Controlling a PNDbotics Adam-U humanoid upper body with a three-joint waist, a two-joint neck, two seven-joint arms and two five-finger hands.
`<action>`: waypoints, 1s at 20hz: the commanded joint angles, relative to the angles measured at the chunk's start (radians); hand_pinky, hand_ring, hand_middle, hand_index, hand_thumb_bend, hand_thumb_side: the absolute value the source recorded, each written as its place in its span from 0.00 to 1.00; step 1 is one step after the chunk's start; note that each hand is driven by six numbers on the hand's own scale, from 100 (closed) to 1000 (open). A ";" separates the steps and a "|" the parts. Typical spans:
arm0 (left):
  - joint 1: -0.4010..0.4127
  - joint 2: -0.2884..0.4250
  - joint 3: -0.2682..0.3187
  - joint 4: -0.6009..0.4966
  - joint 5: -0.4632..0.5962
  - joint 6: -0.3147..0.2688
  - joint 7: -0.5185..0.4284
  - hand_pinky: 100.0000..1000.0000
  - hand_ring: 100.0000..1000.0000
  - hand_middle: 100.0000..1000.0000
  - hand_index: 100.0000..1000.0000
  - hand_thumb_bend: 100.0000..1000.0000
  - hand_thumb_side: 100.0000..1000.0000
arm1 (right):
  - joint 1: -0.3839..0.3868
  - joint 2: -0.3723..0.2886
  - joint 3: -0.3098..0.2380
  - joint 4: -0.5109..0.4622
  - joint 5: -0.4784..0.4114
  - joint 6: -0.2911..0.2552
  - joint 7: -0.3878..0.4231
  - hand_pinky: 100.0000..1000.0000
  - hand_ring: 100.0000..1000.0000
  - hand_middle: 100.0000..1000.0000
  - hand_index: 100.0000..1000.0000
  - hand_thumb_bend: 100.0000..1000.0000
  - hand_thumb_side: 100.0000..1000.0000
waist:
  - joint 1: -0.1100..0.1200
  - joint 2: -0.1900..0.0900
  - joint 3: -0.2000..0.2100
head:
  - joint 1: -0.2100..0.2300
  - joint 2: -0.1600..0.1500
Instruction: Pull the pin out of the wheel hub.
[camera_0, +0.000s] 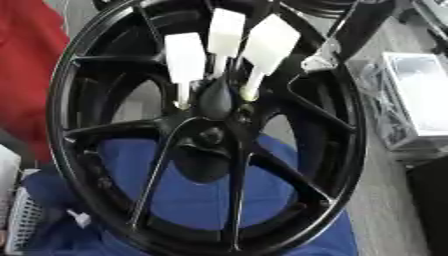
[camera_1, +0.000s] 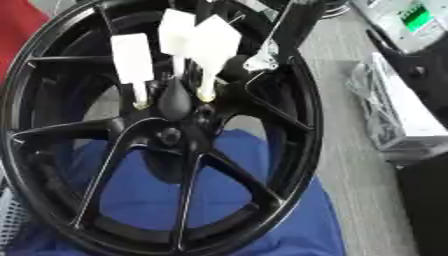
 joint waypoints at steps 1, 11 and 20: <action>-0.005 0.034 0.017 -0.009 0.004 -0.002 0.002 0.87 0.76 0.77 0.82 0.23 0.80 | -0.022 -0.041 -0.039 -0.013 -0.042 0.014 0.001 0.77 0.56 0.39 0.54 0.19 0.03 | 0.011 -0.035 -0.004 | 0.007 0.004; 0.014 0.044 0.022 -0.005 0.004 -0.005 0.007 0.87 0.76 0.77 0.82 0.22 0.81 | 0.075 -0.149 -0.215 -0.033 -0.155 0.031 -0.115 0.78 0.55 0.39 0.54 0.14 0.04 | 0.011 -0.044 -0.023 | 0.046 0.002; 0.036 0.057 0.030 0.001 0.002 -0.011 0.015 0.87 0.76 0.78 0.82 0.22 0.80 | 0.335 -0.275 -0.459 0.108 -0.099 0.034 -0.370 0.78 0.55 0.40 0.56 0.13 0.04 | 0.023 -0.054 -0.054 | 0.081 0.003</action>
